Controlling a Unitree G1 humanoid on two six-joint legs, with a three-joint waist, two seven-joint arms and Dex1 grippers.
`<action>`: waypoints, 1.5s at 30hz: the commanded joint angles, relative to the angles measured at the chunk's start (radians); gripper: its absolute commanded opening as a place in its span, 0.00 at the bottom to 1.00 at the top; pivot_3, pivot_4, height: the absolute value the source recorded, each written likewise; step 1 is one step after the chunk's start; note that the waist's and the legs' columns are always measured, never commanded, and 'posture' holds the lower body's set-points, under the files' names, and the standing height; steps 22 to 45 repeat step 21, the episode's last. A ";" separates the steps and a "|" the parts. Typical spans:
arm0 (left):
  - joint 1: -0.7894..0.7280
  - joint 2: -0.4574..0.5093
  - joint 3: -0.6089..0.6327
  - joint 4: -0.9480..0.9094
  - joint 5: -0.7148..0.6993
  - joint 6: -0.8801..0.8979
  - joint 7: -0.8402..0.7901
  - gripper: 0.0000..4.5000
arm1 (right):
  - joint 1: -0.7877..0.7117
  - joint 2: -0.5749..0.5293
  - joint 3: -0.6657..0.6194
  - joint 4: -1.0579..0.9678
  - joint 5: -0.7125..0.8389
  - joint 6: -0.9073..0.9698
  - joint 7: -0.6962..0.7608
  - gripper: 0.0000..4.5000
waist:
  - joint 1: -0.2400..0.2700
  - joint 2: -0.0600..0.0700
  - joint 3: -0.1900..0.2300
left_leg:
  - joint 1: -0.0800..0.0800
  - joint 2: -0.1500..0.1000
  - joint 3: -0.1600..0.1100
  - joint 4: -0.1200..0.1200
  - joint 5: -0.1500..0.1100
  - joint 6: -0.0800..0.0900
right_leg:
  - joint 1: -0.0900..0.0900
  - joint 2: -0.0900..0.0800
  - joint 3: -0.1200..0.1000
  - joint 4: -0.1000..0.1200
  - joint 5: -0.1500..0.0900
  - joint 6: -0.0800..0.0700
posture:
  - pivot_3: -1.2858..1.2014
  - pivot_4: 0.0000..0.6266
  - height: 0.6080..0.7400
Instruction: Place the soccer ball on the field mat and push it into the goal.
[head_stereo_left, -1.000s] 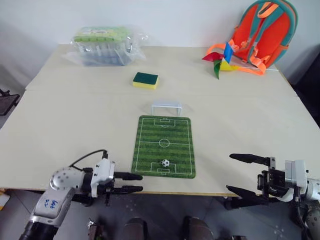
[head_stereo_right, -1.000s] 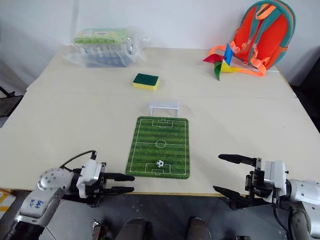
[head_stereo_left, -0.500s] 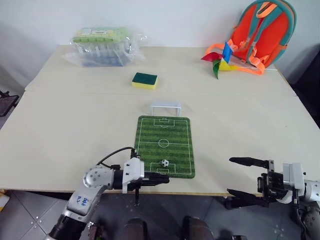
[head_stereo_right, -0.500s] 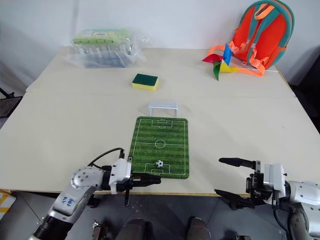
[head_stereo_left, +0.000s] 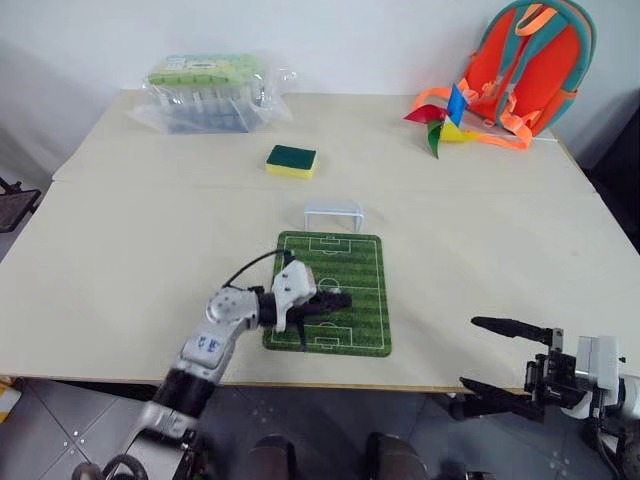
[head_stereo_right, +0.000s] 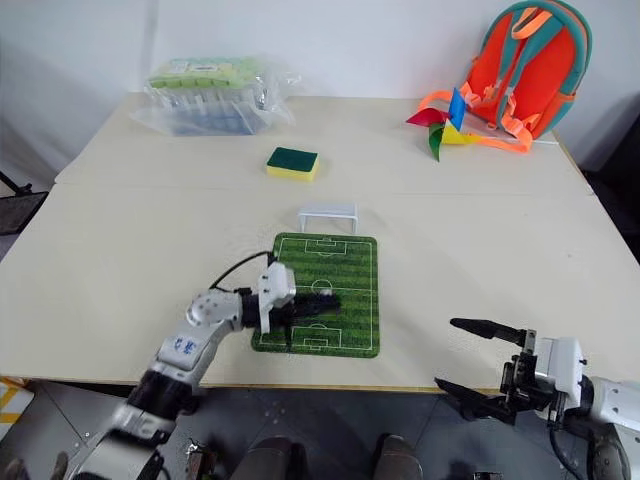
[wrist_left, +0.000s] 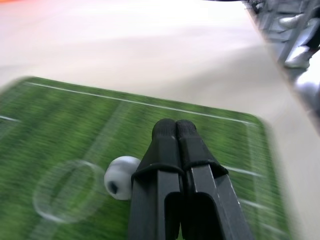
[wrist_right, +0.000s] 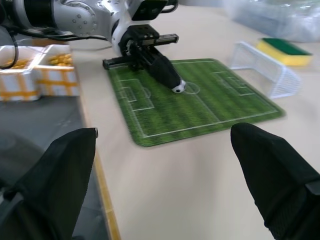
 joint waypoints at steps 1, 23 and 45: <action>-0.115 -0.034 0.110 0.116 -0.007 -0.119 0.109 0.01 | -0.009 0.059 -0.048 -0.090 0.020 0.014 -0.176 1.00 | -0.001 0.000 0.000 | 0.000 0.000 0.000 0.000 0.000 0.000 | 0.000 0.000 0.000 0.000 0.000 0.000 | 0.52 0.24 1.00; 0.419 0.287 0.551 -0.322 -0.207 0.077 0.142 0.01 | -0.148 0.114 -0.043 0.107 -0.065 -0.084 -0.313 1.00 | -0.015 0.002 -0.001 | 0.000 0.001 0.001 -0.002 -0.001 0.001 | -0.002 0.000 0.001 0.000 0.000 0.000 | 0.52 0.24 1.00; 0.419 0.287 0.551 -0.322 -0.207 0.077 0.142 0.01 | -0.148 0.114 -0.043 0.107 -0.065 -0.084 -0.313 1.00 | -0.015 0.002 -0.001 | 0.000 0.001 0.001 -0.002 -0.001 0.001 | -0.002 0.000 0.001 0.000 0.000 0.000 | 0.52 0.24 1.00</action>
